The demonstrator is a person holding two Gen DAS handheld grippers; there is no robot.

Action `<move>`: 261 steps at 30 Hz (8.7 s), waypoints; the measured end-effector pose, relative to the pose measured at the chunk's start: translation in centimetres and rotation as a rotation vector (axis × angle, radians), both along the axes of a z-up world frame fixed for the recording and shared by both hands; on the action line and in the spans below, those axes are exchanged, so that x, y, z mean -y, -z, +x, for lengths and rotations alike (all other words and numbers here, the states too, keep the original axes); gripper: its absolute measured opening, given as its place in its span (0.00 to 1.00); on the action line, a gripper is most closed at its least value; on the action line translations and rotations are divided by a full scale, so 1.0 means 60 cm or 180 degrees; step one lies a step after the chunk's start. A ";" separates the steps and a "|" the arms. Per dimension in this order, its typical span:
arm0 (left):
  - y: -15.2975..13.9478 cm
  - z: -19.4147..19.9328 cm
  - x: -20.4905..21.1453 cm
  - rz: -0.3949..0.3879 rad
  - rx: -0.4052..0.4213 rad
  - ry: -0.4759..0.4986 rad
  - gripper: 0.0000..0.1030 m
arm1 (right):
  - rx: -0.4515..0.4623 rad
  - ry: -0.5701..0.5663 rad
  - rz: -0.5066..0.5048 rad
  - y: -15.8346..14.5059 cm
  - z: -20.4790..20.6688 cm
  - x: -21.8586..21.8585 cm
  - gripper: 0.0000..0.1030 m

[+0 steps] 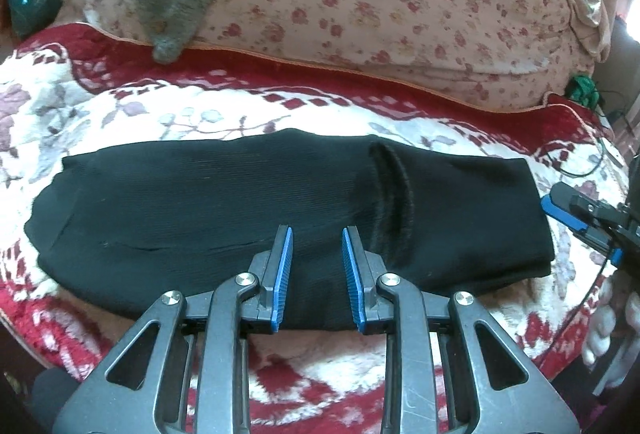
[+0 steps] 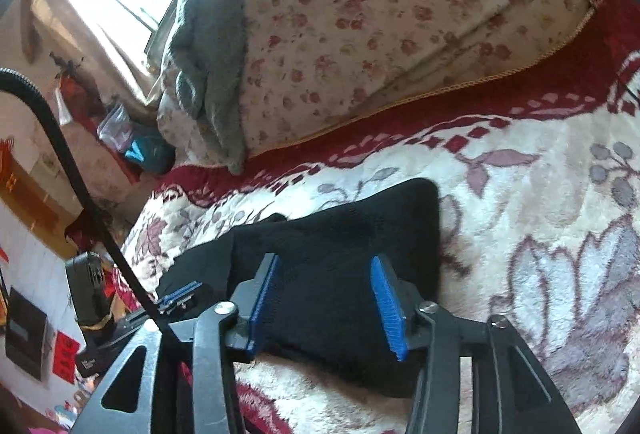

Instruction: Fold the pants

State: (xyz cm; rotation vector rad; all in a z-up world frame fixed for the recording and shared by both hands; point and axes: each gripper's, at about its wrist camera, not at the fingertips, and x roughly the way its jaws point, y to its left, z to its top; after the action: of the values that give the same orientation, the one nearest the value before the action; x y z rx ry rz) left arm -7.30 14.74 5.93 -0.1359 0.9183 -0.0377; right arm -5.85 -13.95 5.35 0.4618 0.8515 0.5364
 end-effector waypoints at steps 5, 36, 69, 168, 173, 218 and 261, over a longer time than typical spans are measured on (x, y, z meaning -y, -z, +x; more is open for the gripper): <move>-0.004 -0.015 -0.012 0.0036 0.0062 -0.0080 0.34 | -0.0008 -0.0148 -0.0022 0.000 -0.005 -0.033 0.46; 0.000 -0.060 -0.160 0.0069 0.0054 -0.0886 0.34 | 0.0113 -0.0945 -0.0638 -0.003 0.003 -0.249 0.48; 0.005 -0.071 -0.215 -0.0262 0.0039 -0.1110 0.34 | 0.0614 -0.1124 -0.2005 -0.023 0.013 -0.377 0.48; 0.069 -0.083 -0.305 -0.1319 -0.0112 -0.1581 0.74 | 0.0439 -0.3423 -0.1749 0.051 0.142 -0.760 0.52; 0.074 -0.077 -0.303 -0.1302 0.0098 -0.1548 0.54 | 0.0502 -0.3380 -0.1637 0.074 0.140 -0.766 0.33; -0.047 0.021 0.272 -0.0780 0.0313 0.1028 0.41 | 0.0322 -0.0425 0.0090 0.002 0.118 0.062 0.16; -0.004 -0.009 0.135 -0.0394 0.0092 0.0434 0.47 | -0.0132 0.0020 -0.0163 0.045 0.022 0.066 0.24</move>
State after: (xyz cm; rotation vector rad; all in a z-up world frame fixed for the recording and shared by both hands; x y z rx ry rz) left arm -7.84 6.66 6.18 -0.1869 0.8953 -0.2227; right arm -4.51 -17.89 2.62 0.4298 0.9013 0.4997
